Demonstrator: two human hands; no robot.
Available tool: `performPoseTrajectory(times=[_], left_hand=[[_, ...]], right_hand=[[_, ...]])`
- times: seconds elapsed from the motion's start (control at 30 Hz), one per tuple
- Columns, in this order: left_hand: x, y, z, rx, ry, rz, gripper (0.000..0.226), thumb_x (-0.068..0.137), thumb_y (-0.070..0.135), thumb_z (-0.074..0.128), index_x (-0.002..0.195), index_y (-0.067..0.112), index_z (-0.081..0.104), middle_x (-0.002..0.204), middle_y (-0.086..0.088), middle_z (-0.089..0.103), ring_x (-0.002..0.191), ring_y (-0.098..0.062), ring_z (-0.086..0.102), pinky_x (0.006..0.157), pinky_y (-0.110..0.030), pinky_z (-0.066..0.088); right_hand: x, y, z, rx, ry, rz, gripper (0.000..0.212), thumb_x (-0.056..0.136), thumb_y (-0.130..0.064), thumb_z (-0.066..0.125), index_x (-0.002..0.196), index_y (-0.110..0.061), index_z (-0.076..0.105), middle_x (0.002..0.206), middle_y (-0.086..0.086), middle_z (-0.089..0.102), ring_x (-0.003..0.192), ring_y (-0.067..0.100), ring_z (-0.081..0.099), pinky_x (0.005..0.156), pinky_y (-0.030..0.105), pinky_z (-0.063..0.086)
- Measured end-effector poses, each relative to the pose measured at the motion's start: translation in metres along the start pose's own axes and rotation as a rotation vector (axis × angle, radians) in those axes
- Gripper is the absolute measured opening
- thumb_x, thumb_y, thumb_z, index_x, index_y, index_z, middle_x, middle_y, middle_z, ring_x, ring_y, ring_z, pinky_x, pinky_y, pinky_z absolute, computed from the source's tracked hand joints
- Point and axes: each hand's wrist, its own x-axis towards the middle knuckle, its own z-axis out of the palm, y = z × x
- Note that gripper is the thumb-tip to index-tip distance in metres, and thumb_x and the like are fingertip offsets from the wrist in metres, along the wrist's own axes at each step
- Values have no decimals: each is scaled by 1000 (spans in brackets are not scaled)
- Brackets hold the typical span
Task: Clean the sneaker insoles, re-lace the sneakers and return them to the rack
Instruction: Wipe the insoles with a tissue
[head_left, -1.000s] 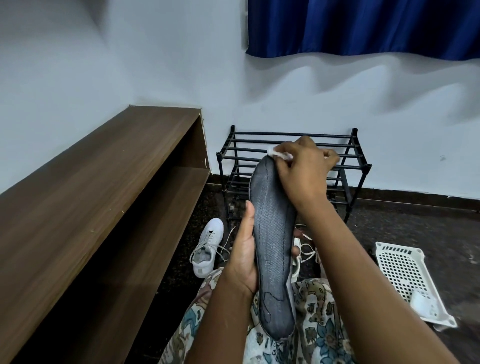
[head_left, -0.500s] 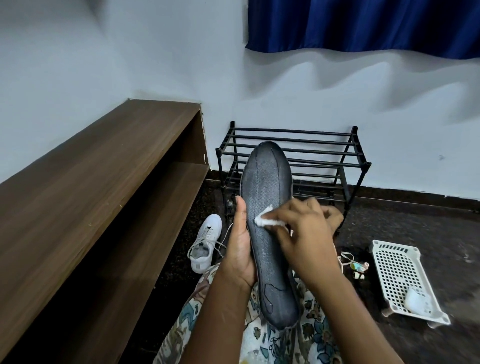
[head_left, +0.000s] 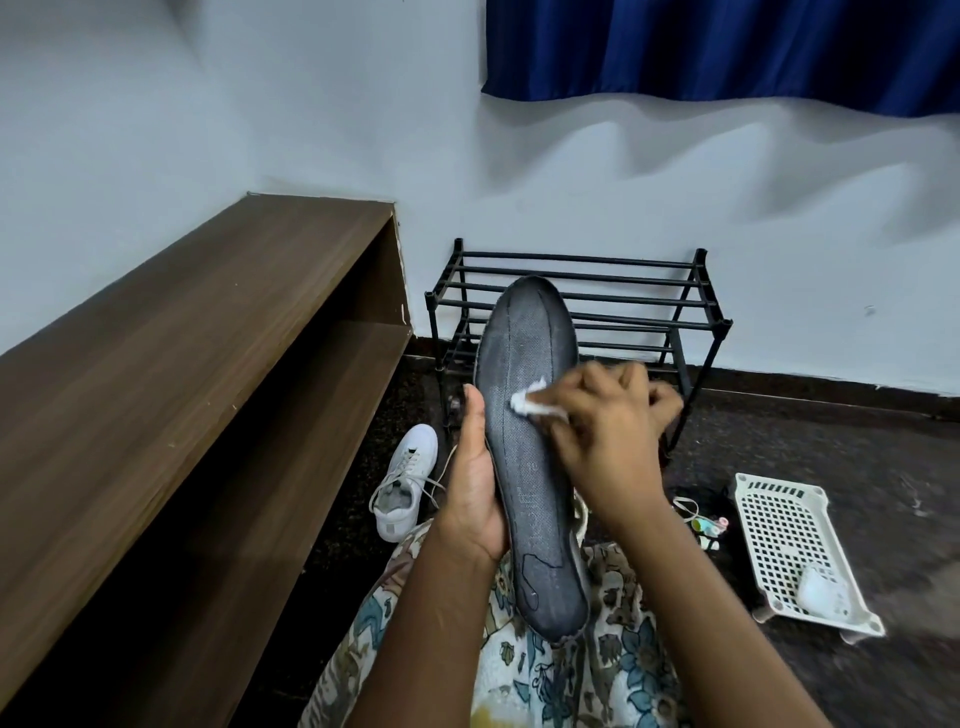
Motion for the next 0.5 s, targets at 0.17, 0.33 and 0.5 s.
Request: performPoseTrajectory(times=[0.17,0.33,0.5], left_hand=[[-1,2,1,10,15,11,79,85,69,29,120,7,63,123,-17,63,109,-28,63,89,-46,53],[-1,5,-5,20,2,12,89,79,74,39,132,5,52,128,-20,56,115,-31,57,104,-44,38],[0,8,-12,49,-2,90,90,84,74,27,138,3,43,112,-11,60,91,-20,64,85,-36,54]], right_hand=[[39,5,5,-78,-13,141,14,79,-30,72,92,-35,73,90,-8,65,99,26,49,77,34,15],[-15,-15,0,94,-112,-90,17,78,-28,66,94,-34,70,86,-13,63,87,20,51,81,42,25],[-72,-13,-12,334,-213,-34,23,81,-30,63,101,-38,66,89,-25,59,92,8,46,77,36,39]])
